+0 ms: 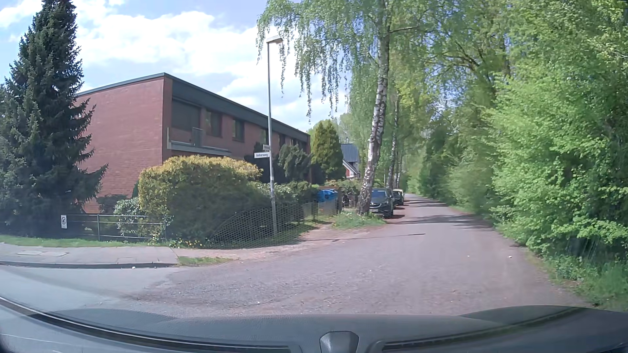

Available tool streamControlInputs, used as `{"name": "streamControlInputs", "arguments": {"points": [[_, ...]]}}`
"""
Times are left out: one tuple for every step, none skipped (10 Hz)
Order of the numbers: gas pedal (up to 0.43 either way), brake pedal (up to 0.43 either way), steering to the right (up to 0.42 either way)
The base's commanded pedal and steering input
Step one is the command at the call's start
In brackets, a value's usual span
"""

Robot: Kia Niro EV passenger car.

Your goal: Follow the waypoints while adhering to traffic rules and regulations

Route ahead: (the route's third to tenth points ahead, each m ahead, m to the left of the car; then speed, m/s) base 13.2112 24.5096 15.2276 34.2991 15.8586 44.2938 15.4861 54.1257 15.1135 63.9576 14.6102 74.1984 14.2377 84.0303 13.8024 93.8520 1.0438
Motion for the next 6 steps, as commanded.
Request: {"name": "streamControlInputs", "arguments": {"points": [[0.0, 0.0, -0.939], [0.0, 0.0, -0.951], [0.0, 0.0, -0.952], [0.059, 0.0, -0.951], [0.098, 0.0, -0.948], [0.098, 0.0, -0.937]]}}
